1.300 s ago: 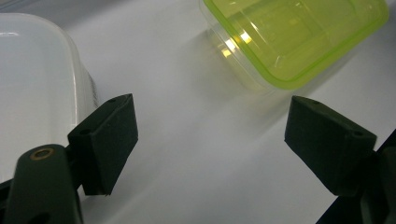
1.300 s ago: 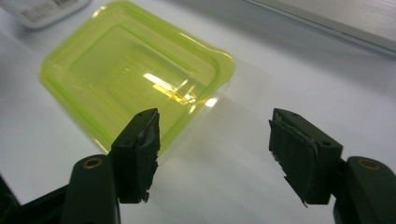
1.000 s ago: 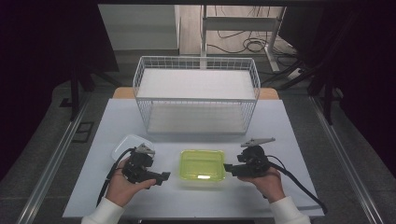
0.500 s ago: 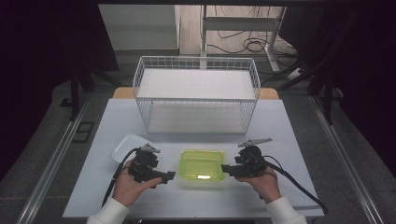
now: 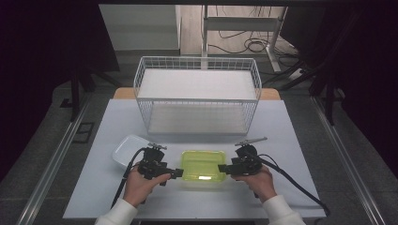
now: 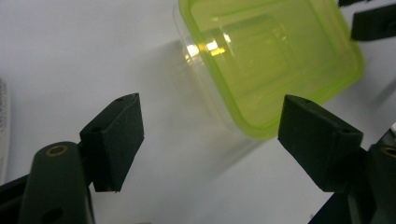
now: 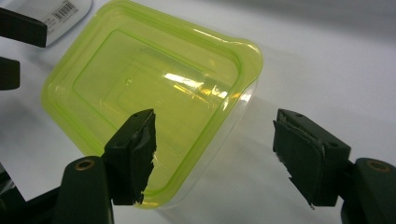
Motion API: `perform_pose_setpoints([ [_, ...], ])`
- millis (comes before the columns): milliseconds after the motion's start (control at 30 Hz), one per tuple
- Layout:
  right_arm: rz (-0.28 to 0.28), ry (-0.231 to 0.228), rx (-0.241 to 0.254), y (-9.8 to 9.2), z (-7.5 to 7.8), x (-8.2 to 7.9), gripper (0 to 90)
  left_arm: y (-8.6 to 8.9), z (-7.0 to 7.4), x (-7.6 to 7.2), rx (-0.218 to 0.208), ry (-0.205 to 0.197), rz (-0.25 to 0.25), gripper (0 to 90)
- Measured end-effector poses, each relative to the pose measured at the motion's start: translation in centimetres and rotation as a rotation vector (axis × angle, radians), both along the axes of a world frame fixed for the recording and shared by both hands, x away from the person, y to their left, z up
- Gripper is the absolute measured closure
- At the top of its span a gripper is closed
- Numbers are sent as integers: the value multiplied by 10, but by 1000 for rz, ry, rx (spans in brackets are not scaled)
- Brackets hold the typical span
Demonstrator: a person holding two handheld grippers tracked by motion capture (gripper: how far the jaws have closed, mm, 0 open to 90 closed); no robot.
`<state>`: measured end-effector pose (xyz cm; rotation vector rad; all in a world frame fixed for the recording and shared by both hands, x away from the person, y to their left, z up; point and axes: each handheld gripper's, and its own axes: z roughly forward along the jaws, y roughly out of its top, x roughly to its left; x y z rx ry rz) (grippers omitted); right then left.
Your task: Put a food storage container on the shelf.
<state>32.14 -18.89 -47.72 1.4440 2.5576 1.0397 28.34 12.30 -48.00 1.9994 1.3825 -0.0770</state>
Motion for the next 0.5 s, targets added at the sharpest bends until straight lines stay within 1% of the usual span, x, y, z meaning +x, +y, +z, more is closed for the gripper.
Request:
perform_pose_setpoints([
  [33, 0, 1, 1, 0, 0, 1, 302, 0, 1, 1, -9, -14, 21, 234],
  [100, -5, 3, 7, 0, -1, 1, 304, -1, 3, 4, -13, -34, 40, 259],
  [167, -8, 11, 12, 1, -2, 2, 311, -1, 3, 7, -28, -30, 46, 275],
  [200, -9, 12, 16, 1, -2, 3, 315, -1, 3, 7, -28, -30, 46, 282],
  [233, -12, 15, 23, 1, -2, 3, 319, -1, 1, 12, -47, -14, 48, 292],
  [267, -11, 16, 23, 1, -2, 4, 322, -1, 1, 12, -47, -14, 48, 299],
  [367, -14, 22, 26, 2, -3, 4, 338, -5, -4, 17, -57, 25, 36, 320],
  [400, -11, 22, 27, 2, -4, 5, 347, -5, -4, 17, -57, 25, 36, 329],
  [433, -9, 25, 30, 2, -4, 5, 353, -6, -6, 18, -57, 39, 26, 343],
  [500, -8, 31, 33, 2, -4, 6, 357, -6, -8, 19, -62, 44, 30, 351],
])
